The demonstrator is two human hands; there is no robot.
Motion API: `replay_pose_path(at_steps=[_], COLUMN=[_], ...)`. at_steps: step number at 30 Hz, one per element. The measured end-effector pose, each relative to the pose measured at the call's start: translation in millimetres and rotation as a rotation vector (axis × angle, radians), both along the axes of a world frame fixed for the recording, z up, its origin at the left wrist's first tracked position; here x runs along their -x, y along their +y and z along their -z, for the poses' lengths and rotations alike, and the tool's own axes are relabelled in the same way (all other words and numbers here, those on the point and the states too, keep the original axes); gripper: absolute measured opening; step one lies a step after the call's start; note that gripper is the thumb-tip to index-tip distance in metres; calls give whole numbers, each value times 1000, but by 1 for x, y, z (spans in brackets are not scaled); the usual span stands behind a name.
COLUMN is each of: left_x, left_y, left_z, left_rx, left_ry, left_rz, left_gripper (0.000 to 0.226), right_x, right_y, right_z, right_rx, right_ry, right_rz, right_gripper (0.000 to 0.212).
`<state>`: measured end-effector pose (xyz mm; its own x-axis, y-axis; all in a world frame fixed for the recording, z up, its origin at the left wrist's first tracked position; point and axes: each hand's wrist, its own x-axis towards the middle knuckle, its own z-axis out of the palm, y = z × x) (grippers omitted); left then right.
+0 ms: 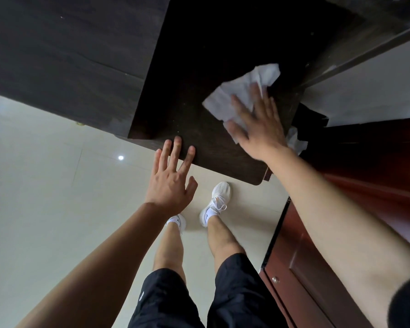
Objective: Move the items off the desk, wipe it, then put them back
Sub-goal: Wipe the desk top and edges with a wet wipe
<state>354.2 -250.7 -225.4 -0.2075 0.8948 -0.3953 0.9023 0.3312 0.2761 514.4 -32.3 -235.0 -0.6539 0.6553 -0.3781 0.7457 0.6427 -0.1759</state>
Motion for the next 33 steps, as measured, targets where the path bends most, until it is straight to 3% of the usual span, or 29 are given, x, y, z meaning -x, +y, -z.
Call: replay_pose_path(at_steps=[4,7,12,18,22,24,29,33], left_x=[-1,0,1,3,8,9,6,12], left_y=[0,1,4,2,2,1,-17,-27], left_z=[1,0,-8,-9,-10,-10,-8,-8], left_rx=[-6,-15,18,32,27,1,-71,-42], left_ry=[3,-10,-46,-52,-64,-62,-11,-36], left_rz=[-3,-22,-22,-11,5,-13,-305,-245], left_gripper=[71,72,72,71,68,64,56,59], right_x=[79,115,53,-3,12,38,105,66], right_y=[52,37,-32,-33,-16,-10,-38,-83], right_z=[-3,-2,-10,-13,-14,-10,4,5], right_rx=[-5,-10,18,0,-31,-38,-84,-52], right_ry=[46,37,57,-22,-76,-49,76,130], right_rz=[191,28,-152,-192,-128,-126,-282,-335], right_gripper=[66,62,58,67,80,76,62,55])
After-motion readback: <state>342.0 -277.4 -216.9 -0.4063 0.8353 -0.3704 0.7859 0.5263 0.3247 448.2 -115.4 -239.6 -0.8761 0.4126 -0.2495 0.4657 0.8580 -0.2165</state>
